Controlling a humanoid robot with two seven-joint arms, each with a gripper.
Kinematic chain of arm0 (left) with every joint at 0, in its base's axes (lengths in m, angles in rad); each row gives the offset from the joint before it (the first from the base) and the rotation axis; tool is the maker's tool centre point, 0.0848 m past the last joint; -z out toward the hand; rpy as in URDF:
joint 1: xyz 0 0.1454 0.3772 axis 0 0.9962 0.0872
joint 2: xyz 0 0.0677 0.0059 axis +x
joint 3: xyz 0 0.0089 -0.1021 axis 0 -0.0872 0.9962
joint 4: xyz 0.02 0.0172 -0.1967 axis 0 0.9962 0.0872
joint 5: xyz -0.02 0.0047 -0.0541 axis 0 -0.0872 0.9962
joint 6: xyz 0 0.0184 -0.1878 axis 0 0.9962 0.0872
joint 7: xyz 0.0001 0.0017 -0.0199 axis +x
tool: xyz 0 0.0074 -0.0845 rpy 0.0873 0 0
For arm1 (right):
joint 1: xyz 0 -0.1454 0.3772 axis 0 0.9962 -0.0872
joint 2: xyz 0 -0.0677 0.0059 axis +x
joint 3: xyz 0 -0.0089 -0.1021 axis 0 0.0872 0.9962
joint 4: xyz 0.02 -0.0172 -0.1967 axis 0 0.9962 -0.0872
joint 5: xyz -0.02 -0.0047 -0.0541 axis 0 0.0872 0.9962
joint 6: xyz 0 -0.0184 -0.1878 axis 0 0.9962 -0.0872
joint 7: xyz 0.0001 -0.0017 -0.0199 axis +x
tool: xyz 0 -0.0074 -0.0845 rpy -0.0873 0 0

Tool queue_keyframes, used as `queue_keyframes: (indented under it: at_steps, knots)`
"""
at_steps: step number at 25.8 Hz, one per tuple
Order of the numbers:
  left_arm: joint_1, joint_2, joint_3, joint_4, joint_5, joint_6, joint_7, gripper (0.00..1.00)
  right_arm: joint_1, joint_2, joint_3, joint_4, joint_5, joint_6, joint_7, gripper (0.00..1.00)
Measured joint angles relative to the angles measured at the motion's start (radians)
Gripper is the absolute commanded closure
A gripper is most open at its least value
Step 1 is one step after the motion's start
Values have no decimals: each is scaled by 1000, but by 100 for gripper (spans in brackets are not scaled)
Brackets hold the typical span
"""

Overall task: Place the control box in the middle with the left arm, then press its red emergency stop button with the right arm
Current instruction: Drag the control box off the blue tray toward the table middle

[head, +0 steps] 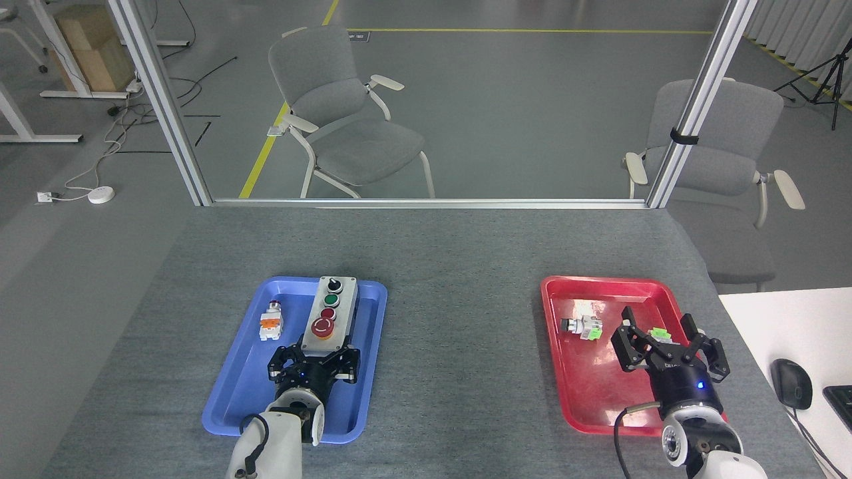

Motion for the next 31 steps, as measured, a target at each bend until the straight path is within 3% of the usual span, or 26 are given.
queue_keyframes:
  at_steps: [10,21,26,31]
  knots:
    - [-9,12,11,-41,27,-64,-4,100,-2,-2,0,0,0,0,0,1]
    - [86,63,8,-345,117,-135,-13,100,-3,-6,0,0,0,2,-3,1]
    - [161,58,-108,-462,111,-146,-17,100,-3,-7,0,0,-1,3,-5,1]
    - [190,40,-236,-497,106,-108,-26,100,-3,-11,0,0,-2,3,-3,1]
